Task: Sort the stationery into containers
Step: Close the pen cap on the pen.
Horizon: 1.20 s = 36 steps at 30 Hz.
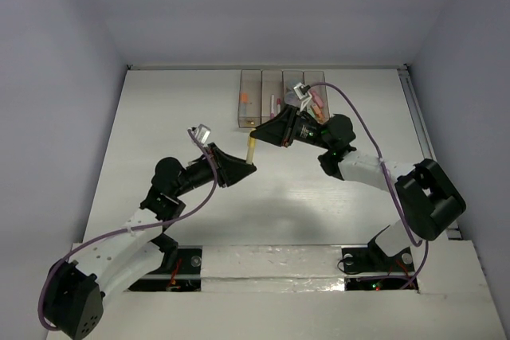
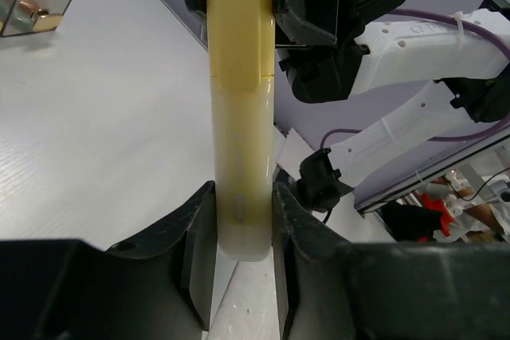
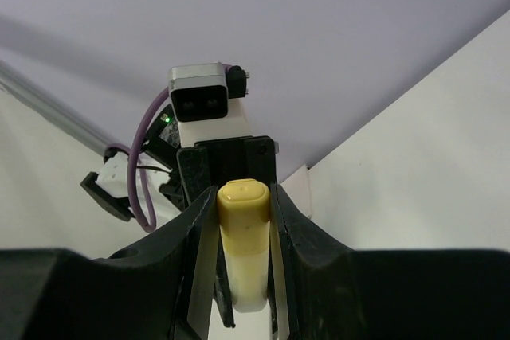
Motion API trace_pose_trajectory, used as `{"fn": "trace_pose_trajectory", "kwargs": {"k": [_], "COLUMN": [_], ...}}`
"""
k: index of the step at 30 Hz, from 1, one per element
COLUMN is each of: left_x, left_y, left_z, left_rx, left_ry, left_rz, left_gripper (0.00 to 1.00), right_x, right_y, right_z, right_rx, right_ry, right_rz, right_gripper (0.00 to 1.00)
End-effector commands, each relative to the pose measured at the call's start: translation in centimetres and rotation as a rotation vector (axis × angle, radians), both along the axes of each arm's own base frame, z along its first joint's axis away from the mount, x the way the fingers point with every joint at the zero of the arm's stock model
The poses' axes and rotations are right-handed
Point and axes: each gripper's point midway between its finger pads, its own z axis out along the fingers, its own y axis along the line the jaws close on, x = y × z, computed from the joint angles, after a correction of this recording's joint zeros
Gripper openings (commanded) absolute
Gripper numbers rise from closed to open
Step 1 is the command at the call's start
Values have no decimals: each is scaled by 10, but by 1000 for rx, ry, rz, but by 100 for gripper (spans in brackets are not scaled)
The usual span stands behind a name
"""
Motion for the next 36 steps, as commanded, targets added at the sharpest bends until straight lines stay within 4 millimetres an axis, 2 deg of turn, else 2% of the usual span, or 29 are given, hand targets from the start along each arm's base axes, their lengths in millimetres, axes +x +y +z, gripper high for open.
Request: {"fn": "trace_pose_trajectory", "kwargs": {"k": [1,2,6,11,16,20,29,36], "left_x": [-3,0,4,7,8,13,22,24], "left_y": [-2,-1,0,1,0,-2,14,17], "left_z": [36,36,47,71,94,99,108,115], "left_rx": [-58,-59,-75,-105,-122,-111,-99,-119], "left_ry": [-115,-113,-131,-181,-219,-222,-250,-261], "left_rz": [-13,4,25,44,43,48,82,68], "left_gripper": [4,0,0,0,0,0,0,0], "right_x": [-4,-4,-7,-18,-26,-34,-52,-66], "right_y": [-2,-2,6,19,20,18,7,3], "right_z": [21,20,7,-8,-25,-39,-87,-106], "right_rx": [53,51,3,-49,-89,-136,-296,-315], "right_ry": [-72,-72,-56,-81,-104,-132,-126,-101], "right_rz": [8,6,2,-4,-3,2,60,119], "right_gripper": [0,0,0,0,0,0,0,0]}}
